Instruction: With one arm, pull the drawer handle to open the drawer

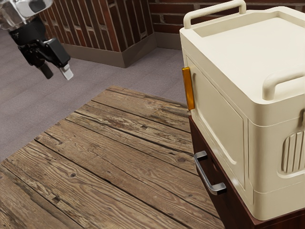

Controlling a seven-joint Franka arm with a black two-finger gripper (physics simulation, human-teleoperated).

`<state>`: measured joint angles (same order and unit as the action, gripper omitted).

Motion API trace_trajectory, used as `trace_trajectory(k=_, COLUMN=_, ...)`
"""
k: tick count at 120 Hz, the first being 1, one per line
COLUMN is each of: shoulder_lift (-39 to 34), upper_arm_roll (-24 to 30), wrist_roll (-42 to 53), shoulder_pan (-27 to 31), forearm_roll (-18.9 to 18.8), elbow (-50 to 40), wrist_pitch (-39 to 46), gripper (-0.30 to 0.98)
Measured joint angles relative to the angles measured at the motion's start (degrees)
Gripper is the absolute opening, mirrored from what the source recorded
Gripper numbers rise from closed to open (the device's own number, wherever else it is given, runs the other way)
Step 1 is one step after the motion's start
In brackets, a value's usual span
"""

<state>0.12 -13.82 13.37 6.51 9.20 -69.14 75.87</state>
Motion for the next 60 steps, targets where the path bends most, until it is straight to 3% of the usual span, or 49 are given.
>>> trace_trajectory(k=18, shoulder_lift=0.2, upper_arm_roll=-0.7, wrist_roll=-1.2, shoulder_pan=-0.2, forearm_roll=-1.7, elbow=-1.0, wrist_pitch=-0.4, gripper=0.66)
trace_trajectory(k=40, shoulder_lift=0.1, upper_arm_roll=-1.7, wrist_roll=-10.5, shoulder_pan=-0.4, forearm_roll=2.1, elbow=-5.1, wrist_pitch=-1.7, gripper=0.65)
trace_trajectory(k=52, shoulder_lift=-3.6, upper_arm_roll=-1.4, wrist_roll=-16.1, shoulder_pan=-1.8, forearm_roll=4.0, elbow=-17.2, wrist_pitch=3.7, gripper=0.66)
trace_trajectory(k=60, shoulder_lift=-8.0, upper_arm_roll=4.8, wrist_roll=-20.3, shoulder_pan=-6.2, forearm_roll=5.2, elbow=-25.4, wrist_pitch=9.0, gripper=0.66)
